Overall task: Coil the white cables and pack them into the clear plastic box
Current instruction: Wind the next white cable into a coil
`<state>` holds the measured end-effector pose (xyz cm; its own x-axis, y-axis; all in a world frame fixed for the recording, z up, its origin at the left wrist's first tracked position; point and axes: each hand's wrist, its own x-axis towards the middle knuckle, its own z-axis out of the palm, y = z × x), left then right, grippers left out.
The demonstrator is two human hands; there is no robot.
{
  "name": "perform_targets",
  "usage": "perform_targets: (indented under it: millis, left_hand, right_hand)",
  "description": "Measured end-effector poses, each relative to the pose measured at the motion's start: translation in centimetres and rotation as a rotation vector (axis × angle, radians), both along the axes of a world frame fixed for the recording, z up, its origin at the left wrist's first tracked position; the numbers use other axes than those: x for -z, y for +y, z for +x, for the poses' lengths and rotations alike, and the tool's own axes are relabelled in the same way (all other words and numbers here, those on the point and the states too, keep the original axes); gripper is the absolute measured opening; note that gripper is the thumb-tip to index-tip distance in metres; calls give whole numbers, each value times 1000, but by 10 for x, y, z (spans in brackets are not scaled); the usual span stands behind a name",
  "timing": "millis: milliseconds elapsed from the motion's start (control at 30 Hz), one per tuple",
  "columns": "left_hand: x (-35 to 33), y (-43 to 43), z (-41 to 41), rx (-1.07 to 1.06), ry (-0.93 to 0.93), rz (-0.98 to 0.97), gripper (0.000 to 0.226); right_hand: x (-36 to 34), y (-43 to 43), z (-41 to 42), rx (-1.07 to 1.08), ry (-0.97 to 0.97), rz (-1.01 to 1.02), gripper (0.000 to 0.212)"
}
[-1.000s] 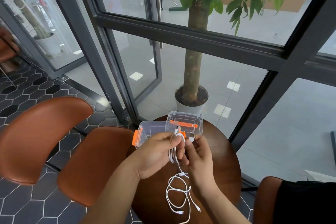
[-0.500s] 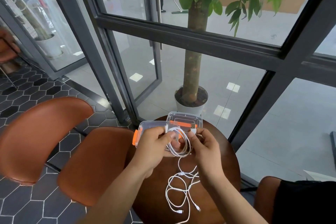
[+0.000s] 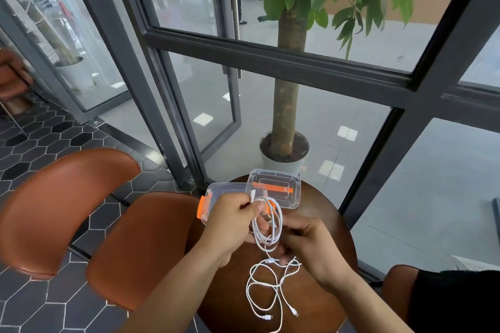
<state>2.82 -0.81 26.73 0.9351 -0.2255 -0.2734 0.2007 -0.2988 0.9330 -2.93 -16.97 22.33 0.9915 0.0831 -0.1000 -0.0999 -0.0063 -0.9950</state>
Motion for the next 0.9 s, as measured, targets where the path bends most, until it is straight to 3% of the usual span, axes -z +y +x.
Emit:
perform_targets:
  millis: [100, 200, 333, 433, 500, 733, 900]
  left_hand:
    - [2, 1, 1, 49, -51, 151, 24]
    - [7, -1, 4, 106, -215, 433, 41]
    - [11, -6, -1, 214, -436, 794, 25]
    - [10, -8, -5, 248, -506, 905, 22]
    - [10, -9, -5, 299, -507, 958, 20]
    - [15, -7, 0, 202, -366, 809, 23]
    - [20, -3, 2, 159, -291, 687, 26]
  right_hand:
    - [-2, 0, -1, -4, 28, 87, 25]
    - [1, -1, 0, 67, 87, 154, 40]
    - [10, 1, 1, 65, 169, 302, 40]
    - [5, 3, -5, 68, 204, 477, 43]
    - [4, 11, -8, 73, 122, 334, 46]
    - [22, 27, -2, 312, -99, -15, 20]
    - [24, 25, 0, 379, -138, -157, 22]
